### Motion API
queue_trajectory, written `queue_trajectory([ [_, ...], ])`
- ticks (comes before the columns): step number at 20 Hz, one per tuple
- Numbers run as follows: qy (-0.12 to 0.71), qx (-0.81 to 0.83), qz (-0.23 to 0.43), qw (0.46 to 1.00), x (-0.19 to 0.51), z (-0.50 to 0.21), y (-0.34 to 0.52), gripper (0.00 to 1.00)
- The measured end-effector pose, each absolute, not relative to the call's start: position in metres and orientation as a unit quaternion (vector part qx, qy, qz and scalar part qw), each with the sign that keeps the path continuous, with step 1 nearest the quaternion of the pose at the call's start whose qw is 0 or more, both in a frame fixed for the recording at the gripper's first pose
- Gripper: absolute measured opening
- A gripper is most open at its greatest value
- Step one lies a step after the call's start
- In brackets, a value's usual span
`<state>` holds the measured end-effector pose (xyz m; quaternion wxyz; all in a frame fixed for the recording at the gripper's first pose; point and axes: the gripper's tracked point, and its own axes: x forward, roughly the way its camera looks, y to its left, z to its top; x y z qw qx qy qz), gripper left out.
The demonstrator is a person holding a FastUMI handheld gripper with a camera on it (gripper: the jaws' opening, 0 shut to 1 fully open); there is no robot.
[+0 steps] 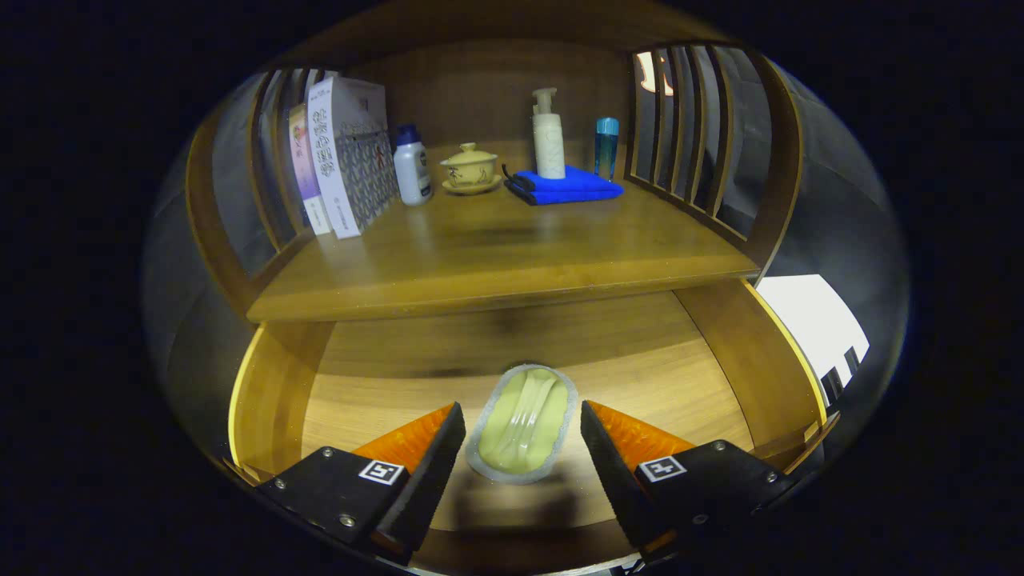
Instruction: Pull open the drawer, take out the items inside it, and place them on the countertop above the cabinet.
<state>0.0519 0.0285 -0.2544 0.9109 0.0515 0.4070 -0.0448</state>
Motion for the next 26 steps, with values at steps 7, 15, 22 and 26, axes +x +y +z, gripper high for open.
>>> queue_trajectory([
  [7, 0.432, 0.035, -0.057, 0.899, 0.060, -0.274, 0.024, 0.68],
  [15, 0.440, 0.013, -0.066, 0.896, 0.047, -0.283, 0.022, 0.31],
  [22, 0.432, -0.018, -0.063, 0.900, 0.031, -0.283, 0.019, 0.13],
  [26, 0.424, -0.016, -0.055, 0.904, 0.022, -0.279, 0.021, 0.08],
])
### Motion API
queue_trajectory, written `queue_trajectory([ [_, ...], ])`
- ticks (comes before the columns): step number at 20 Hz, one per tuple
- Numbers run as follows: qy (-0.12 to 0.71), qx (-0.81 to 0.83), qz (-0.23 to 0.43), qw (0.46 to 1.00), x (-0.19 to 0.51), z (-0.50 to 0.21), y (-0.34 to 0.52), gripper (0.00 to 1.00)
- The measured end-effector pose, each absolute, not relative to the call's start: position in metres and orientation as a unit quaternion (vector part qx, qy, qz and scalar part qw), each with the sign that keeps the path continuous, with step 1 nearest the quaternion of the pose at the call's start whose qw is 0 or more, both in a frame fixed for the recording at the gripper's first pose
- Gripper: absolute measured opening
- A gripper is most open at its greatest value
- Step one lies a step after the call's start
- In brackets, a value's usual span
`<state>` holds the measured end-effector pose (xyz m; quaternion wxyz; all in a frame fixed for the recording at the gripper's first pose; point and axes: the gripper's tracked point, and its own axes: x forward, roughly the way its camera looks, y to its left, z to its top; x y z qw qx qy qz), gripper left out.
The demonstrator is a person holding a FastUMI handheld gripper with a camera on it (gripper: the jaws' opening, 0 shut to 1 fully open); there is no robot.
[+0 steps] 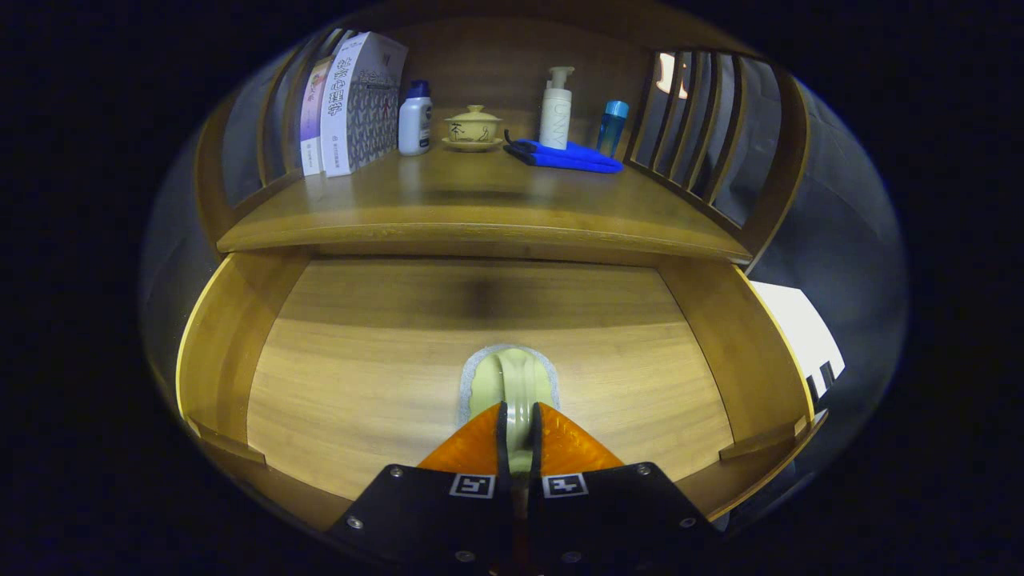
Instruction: Pull open the drawer, take out the items inside it, and place them on the countertop above the cabinet.
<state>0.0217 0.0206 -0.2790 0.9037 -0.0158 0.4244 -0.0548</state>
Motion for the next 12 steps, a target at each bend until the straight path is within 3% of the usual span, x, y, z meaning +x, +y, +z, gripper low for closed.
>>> queue_trajectory([
  [12, 0.339, -0.035, -0.055, 0.938, 0.004, -0.193, 0.022, 0.07],
])
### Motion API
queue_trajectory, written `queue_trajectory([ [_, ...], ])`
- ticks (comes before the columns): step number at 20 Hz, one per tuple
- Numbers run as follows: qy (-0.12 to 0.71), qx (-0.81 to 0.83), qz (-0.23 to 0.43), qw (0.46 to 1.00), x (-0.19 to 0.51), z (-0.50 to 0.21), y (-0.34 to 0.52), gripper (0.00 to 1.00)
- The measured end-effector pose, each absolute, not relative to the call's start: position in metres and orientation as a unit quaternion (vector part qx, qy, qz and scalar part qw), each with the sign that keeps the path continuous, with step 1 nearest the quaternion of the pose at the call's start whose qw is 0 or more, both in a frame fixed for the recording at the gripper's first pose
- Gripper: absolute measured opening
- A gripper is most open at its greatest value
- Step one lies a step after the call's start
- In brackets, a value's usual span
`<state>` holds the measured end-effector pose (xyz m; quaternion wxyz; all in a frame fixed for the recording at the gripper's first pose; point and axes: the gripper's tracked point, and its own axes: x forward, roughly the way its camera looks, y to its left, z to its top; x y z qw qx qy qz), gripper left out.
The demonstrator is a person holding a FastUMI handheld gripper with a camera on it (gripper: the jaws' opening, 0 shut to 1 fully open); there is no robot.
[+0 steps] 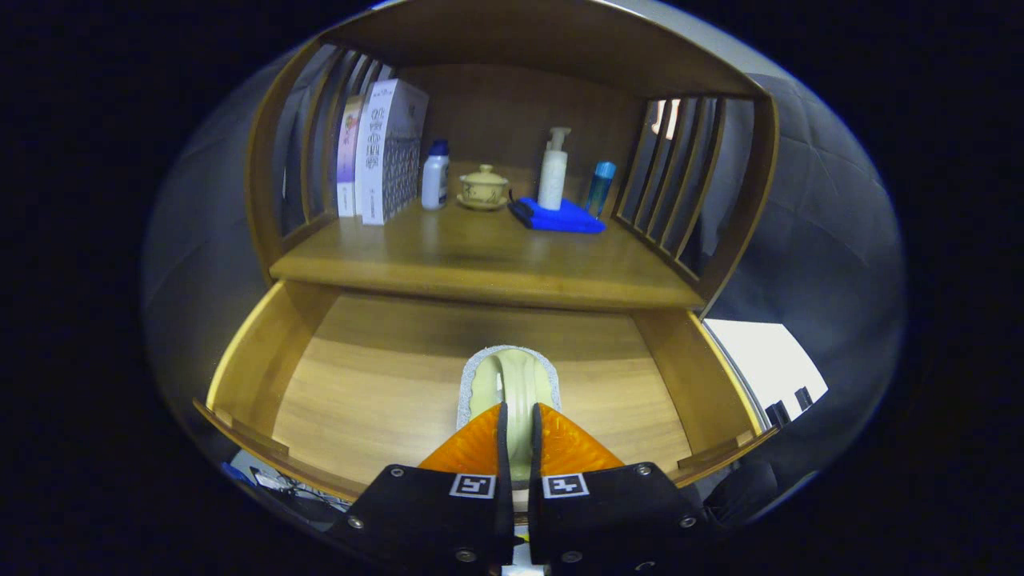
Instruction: Pull open the drawer, take out the items inside it, and place them on the countertop above the cabinet.
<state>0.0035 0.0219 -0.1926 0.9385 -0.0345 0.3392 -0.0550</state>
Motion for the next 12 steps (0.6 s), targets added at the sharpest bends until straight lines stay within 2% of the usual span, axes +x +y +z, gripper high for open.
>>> queue_trajectory([
  [5, 0.270, -0.005, -0.061, 0.961, 0.039, -0.140, 0.019, 0.07],
  [12, 0.234, 0.003, -0.071, 0.970, 0.106, -0.128, 0.001, 0.07],
])
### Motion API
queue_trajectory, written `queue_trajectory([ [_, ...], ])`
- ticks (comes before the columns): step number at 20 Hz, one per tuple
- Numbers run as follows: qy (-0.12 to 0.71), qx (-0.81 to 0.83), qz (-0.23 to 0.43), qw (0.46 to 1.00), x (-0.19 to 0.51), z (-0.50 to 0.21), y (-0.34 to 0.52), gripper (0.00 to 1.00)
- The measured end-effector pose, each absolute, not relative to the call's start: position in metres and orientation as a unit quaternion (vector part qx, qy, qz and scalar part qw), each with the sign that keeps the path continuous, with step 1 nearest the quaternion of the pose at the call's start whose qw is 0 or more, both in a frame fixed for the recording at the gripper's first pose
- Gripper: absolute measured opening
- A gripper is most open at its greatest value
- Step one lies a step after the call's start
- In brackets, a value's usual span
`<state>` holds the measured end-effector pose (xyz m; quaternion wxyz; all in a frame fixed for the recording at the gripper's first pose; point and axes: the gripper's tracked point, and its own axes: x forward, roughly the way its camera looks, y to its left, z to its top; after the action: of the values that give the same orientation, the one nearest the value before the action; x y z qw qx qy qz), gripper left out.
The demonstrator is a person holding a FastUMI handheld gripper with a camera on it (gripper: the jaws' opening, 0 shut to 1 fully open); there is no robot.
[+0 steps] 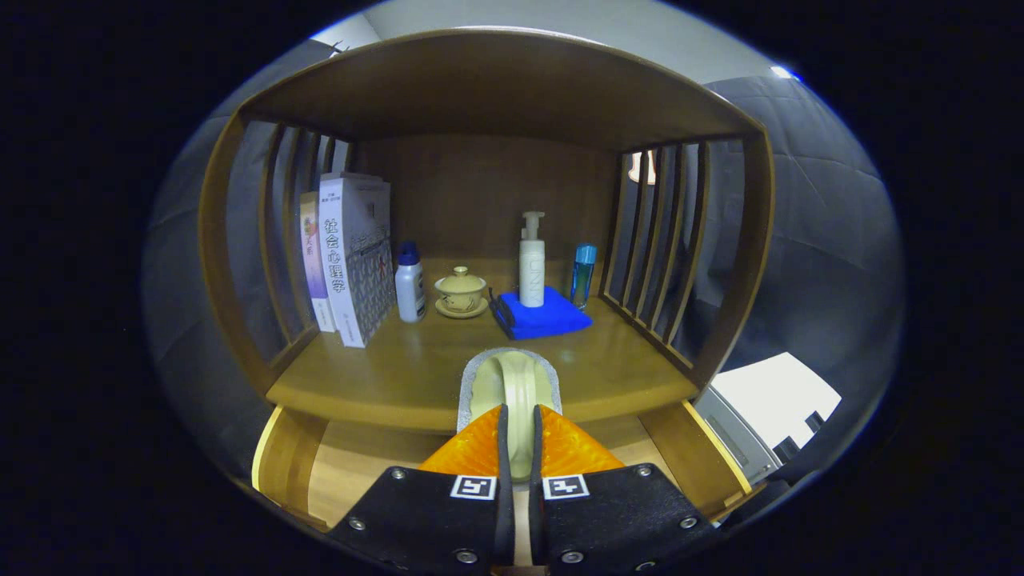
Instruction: Pull open the drawer, take out the items inside it, and place them on the countertop above the cabinet.
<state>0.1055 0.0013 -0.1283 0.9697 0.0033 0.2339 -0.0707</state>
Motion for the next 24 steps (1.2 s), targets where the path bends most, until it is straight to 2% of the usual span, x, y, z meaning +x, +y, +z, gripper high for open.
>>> queue_trajectory([
  [13, 0.229, -0.041, -0.044, 0.972, 0.206, -0.147, 0.009, 0.10],
  [21, 0.227, -0.043, -0.026, 0.973, 0.229, -0.163, 0.008, 0.25],
  [23, 0.212, -0.032, -0.013, 0.977, 0.225, -0.155, 0.013, 0.31],
  [24, 0.196, -0.016, -0.009, 0.980, 0.221, -0.146, 0.015, 0.47],
])
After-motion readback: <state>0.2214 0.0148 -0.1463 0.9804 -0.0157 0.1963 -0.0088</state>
